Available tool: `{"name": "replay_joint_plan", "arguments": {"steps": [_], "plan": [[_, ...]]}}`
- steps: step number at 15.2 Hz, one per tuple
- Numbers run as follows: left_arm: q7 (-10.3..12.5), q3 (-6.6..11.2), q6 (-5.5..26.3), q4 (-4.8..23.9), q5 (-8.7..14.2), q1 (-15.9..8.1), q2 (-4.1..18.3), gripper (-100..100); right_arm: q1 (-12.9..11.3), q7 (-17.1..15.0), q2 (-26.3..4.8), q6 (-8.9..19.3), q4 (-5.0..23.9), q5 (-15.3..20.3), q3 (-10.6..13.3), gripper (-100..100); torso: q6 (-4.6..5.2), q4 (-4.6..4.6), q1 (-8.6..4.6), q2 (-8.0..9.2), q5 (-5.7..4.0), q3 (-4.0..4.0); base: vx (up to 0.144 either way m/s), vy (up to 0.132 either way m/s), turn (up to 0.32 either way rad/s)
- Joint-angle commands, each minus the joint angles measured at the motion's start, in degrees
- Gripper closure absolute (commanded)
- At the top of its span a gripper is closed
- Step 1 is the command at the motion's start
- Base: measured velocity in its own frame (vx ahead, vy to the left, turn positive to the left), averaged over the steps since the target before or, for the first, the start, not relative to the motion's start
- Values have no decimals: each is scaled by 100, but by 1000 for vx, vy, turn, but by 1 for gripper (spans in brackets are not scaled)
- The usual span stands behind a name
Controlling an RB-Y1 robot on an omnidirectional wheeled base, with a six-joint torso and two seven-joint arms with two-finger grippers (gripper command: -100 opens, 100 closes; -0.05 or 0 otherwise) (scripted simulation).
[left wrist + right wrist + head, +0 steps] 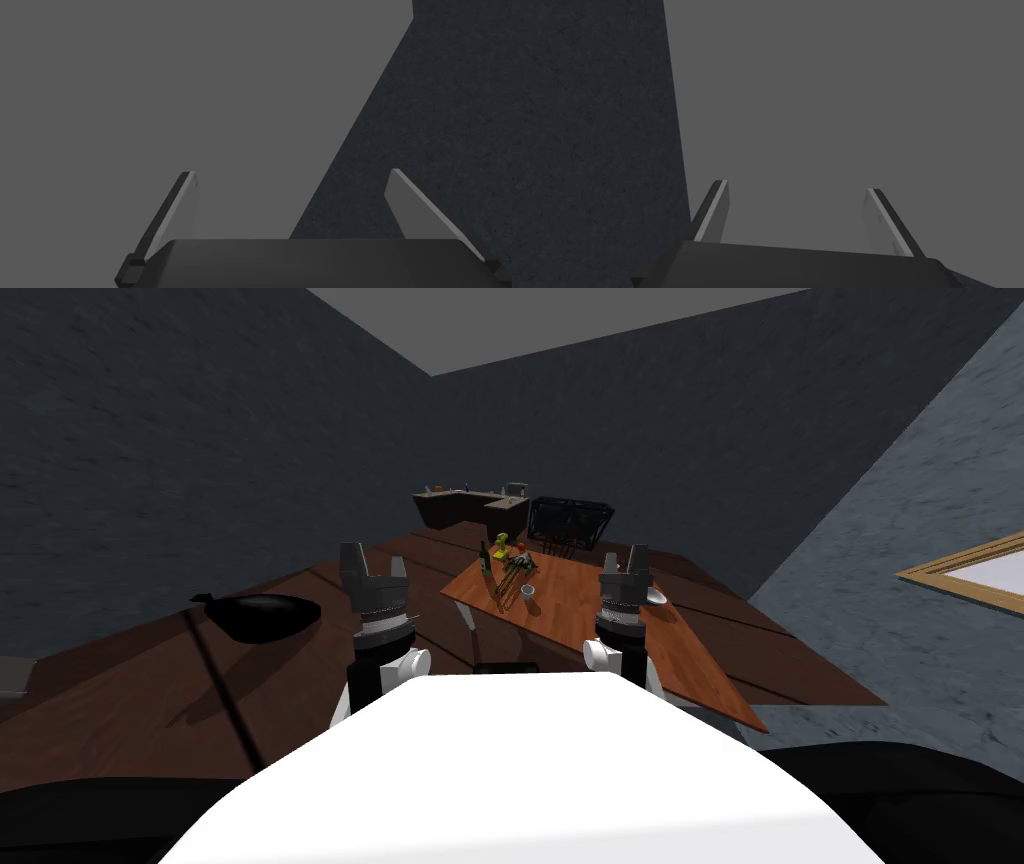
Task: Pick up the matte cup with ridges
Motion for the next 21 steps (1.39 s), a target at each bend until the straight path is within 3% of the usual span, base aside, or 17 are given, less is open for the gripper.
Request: {"name": "replay_joint_plan", "arguments": {"steps": [1,7,8,10,21], "plan": [[0,0,0,0,0,0,0,0,-4,12,-208,2,45,51,4,-100,0,0,0,0,0,0,-2,5,43],[0,0,0,0,0,0,0,0,-24,84,-910,16,316,355,37,-100,-1,0,4,2,1,1,-5,14,88],[0,0,0,0,0,0,0,0,-24,84,-917,16,316,355,37,-100,-2,0,5,2,1,1,-6,17,77],[0,0,0,0,0,-1,0,0,-36,140,-1251,26,531,597,68,-100,-2,0,5,1,1,1,-3,22,158],[0,-1,0,0,0,-1,0,0,-62,321,-2446,53,1258,1409,199,-100,-4,-1,8,-4,2,-3,3,24,141]]}}
